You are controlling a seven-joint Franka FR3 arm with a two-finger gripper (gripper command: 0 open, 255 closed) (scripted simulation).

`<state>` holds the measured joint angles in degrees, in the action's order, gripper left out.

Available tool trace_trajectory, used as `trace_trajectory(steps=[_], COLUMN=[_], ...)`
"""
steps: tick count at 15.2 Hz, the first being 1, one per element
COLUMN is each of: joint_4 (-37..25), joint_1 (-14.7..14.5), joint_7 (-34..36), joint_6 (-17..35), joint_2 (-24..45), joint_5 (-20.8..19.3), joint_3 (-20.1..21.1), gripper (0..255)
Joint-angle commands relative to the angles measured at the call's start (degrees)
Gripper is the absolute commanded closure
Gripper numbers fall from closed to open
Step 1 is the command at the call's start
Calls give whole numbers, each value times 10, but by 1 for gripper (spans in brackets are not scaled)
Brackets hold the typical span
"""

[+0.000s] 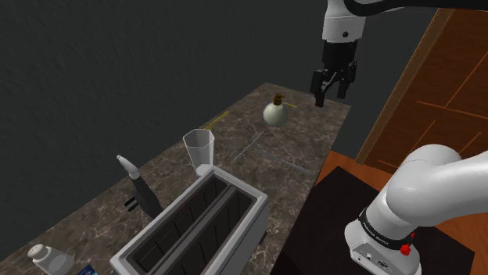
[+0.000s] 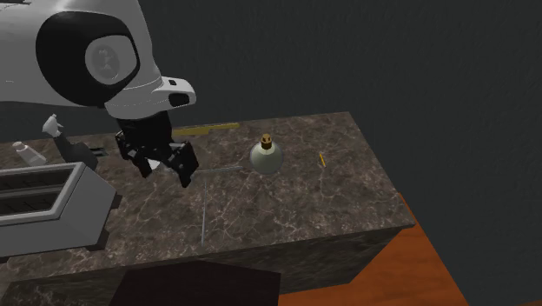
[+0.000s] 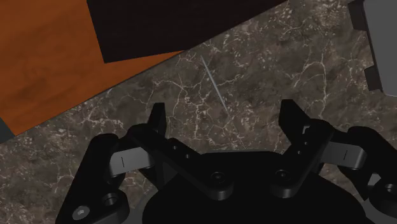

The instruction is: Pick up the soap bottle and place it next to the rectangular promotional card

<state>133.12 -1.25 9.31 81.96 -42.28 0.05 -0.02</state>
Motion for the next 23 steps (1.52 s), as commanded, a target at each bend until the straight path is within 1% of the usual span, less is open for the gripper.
trace_trajectory(steps=[1, 6, 12, 17, 23], joint_4=[0, -3, -32, -76, -153], joint_1=[0, 11, 23, 31, 41], joint_7=[0, -16, -34, -50, -72], joint_6=[0, 90, 186, 252, 313], joint_2=[0, 75, 177, 270, 386], joint_5=[0, -17, -29, -30, -20], joint_3=[0, -20, -44, -62, -81], gripper=[0, 0, 0, 0, 0])
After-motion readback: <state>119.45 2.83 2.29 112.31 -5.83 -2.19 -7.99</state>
